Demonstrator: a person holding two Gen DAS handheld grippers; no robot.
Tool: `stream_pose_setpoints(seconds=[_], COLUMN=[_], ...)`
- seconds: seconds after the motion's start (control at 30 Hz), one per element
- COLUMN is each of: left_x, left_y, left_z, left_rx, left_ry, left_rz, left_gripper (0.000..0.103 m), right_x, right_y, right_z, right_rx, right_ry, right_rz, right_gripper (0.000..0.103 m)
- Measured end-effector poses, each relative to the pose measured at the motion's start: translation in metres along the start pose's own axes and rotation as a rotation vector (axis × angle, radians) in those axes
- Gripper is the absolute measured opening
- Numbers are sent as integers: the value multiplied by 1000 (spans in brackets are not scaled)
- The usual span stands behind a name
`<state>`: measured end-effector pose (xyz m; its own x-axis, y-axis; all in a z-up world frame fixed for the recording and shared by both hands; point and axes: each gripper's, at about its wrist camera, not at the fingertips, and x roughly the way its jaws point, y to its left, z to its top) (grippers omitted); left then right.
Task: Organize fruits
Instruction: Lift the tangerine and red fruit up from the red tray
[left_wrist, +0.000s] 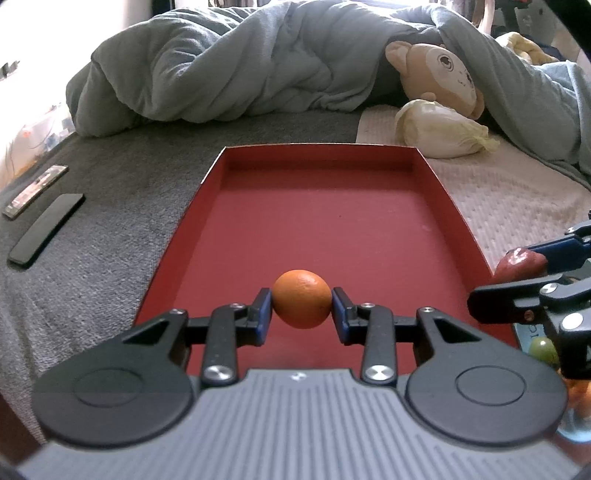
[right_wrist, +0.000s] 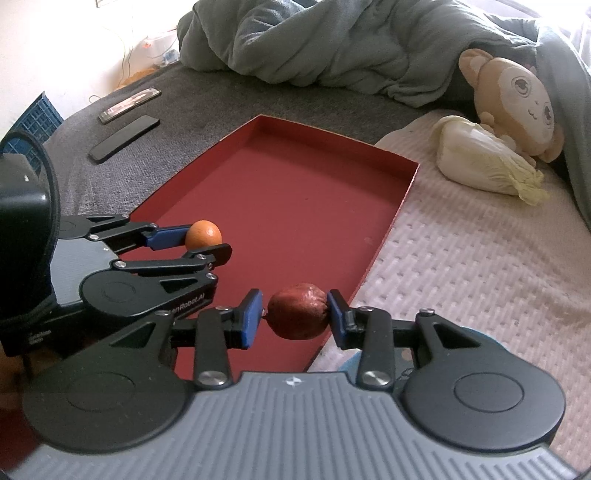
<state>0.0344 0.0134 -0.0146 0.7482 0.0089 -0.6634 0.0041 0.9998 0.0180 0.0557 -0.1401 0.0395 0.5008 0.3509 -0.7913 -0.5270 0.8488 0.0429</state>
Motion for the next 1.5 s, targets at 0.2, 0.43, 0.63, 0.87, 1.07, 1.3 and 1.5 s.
stream_pose_setpoints(seconds=[0.2,0.43,0.63,0.87,1.07,1.3,1.5], left_x=[0,0,0,0,0,1,1], left_y=[0,1,1,1,1,1,0], left_z=[0,0,0,0,0,0,0], left_rx=[7,6,6,6,7,6,5], left_ry=[-1,-2,-2,-2,-2,-2,-2], left_rz=[-3,-5,-4,-5,-5,-5,-3], left_gripper=[38,38,38,38,38,38,38], right_x=[-1,-2,-2,-2,-2,-1,-1], right_y=[0,0,0,1,1,2,3], right_z=[0,0,0,0,0,0,1], right_rx=[-1,-5,-9,-12,-14,-17,-18], right_ry=[-1,0,1,3,5,6,7], right_rz=[0,1,3,4,8,9,10], right_gripper=[44,44,44,44,44,44,44])
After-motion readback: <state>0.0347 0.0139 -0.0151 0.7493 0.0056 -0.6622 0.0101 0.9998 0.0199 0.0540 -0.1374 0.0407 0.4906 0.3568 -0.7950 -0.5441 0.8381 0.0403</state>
